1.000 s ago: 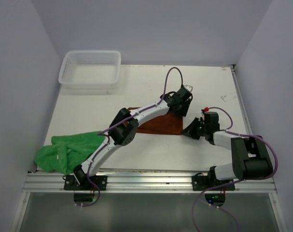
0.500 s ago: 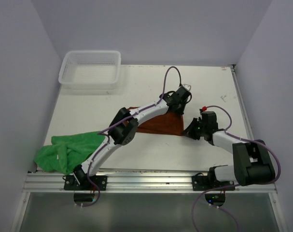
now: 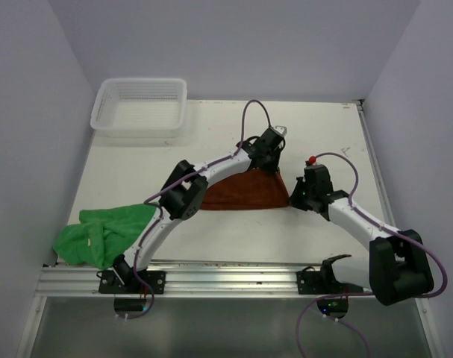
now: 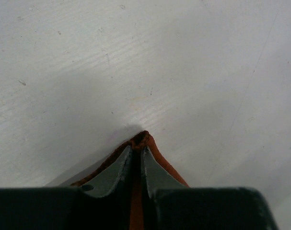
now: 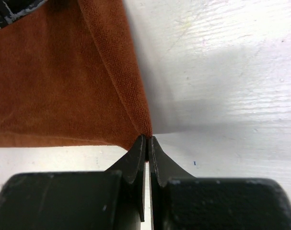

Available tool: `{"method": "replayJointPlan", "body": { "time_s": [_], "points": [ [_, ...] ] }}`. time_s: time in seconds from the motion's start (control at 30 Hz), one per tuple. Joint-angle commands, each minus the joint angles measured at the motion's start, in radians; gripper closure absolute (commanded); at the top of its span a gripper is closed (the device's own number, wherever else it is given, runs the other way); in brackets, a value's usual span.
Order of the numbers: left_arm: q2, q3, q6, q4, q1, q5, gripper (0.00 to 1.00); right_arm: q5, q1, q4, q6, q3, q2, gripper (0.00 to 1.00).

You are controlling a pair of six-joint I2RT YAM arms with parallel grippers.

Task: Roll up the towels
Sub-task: Roll the towel

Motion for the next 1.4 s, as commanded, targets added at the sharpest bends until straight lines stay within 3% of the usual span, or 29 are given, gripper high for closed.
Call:
{"method": "replayJointPlan", "body": {
  "time_s": [0.0, 0.2, 0.43, 0.73, 1.37],
  "points": [
    [-0.082, -0.021, -0.005, 0.092, 0.033, 0.015, 0.87, 0.089, 0.018, -0.133, -0.058, 0.041, -0.021, 1.00],
    [-0.125, -0.093, -0.005, 0.161, 0.045, 0.047, 0.87, 0.162, 0.100, -0.153, -0.082, 0.062, -0.019, 1.00],
    [-0.191, -0.182, -0.008, 0.263, 0.070, 0.092, 0.87, 0.387, 0.272, -0.218, -0.104, 0.124, 0.001, 1.00],
    [-0.216, -0.225, -0.003, 0.299, 0.084, 0.125, 0.87, 0.546, 0.381, -0.299, -0.104, 0.202, 0.064, 1.00],
    [-0.280, -0.363, 0.023, 0.346, 0.102, 0.113, 0.88, 0.515, 0.481, -0.235, -0.111, 0.259, 0.183, 1.00]
  ]
}}
